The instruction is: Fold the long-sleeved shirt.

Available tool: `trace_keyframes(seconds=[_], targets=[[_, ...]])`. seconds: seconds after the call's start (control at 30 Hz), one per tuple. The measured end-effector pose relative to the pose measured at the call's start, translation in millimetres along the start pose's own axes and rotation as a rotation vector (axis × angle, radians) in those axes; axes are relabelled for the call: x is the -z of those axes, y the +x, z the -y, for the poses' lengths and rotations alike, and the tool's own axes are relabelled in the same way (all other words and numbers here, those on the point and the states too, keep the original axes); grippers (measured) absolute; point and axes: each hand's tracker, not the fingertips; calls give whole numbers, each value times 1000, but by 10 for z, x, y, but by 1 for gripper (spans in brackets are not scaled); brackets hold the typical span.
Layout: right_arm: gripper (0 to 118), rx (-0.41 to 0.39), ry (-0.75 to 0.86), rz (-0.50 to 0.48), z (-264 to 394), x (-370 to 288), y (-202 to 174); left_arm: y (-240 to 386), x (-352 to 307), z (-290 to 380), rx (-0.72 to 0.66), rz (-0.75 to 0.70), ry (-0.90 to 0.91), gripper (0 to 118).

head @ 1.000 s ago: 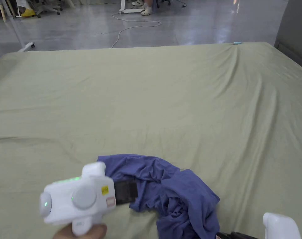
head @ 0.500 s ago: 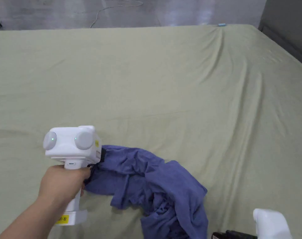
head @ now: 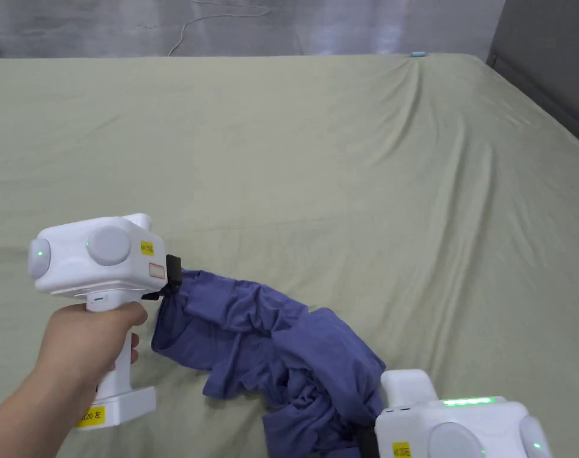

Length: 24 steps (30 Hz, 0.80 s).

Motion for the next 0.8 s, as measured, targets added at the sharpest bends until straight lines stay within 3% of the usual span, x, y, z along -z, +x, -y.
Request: trace_keyframes(seconds=[0.07, 0.23, 0.43, 0.5, 0.6, 0.67, 0.8], targets=[[0, 40, 149, -42, -18, -330, 107, -29, -136, -1, -34, 33, 9, 0], [0, 57, 397, 8, -269, -1240, 349, 8, -788, -116, -43, 73, 124, 0], [0, -2, 640, 25, -946, -2535, 436, -53, -1900, -549, -82, 124, 331, 0], [0, 5, 666, 8, -1217, -2935, 422, -74, -2233, -729, -88, 117, 381, 0], [0, -42, 717, -18, -1671, -3474, 309, -90, -2714, -1067, -111, 124, 471, 0], [0, -89, 732, 14, -2013, -3763, 185, -54, -3004, -1326, -108, 112, 511, 0], [0, -78, 731, 19, -2674, -4169, 28, 21, -3525, -1860, -91, 96, 581, 0]])
